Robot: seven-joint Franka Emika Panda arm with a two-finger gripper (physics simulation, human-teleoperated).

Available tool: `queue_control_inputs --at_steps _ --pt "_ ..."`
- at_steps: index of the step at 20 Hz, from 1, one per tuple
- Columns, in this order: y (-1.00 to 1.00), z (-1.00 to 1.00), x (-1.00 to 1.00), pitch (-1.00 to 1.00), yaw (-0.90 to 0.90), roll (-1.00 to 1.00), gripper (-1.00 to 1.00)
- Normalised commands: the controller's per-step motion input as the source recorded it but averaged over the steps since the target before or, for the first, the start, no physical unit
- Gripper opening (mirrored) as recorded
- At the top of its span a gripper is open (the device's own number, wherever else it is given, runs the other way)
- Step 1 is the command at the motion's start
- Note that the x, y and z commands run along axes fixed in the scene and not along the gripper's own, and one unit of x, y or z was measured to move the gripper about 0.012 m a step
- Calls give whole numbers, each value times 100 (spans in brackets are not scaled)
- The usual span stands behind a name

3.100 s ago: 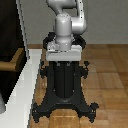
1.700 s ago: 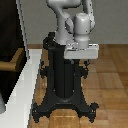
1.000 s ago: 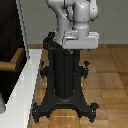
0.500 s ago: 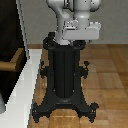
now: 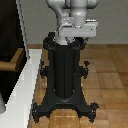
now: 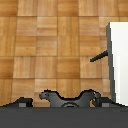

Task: Open the door by pressing down and pulling on the handle.

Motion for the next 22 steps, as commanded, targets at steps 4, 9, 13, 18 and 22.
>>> queue_control_inputs --at_steps 4,9,13,18,22 --pt "-100 0 0 0 0 0 100" --pt "-100 0 0 0 0 0 100" --pt "-100 0 0 0 0 0 100" --pt "-100 0 0 0 0 0 100" --pt "-50 0 0 0 0 0 100"
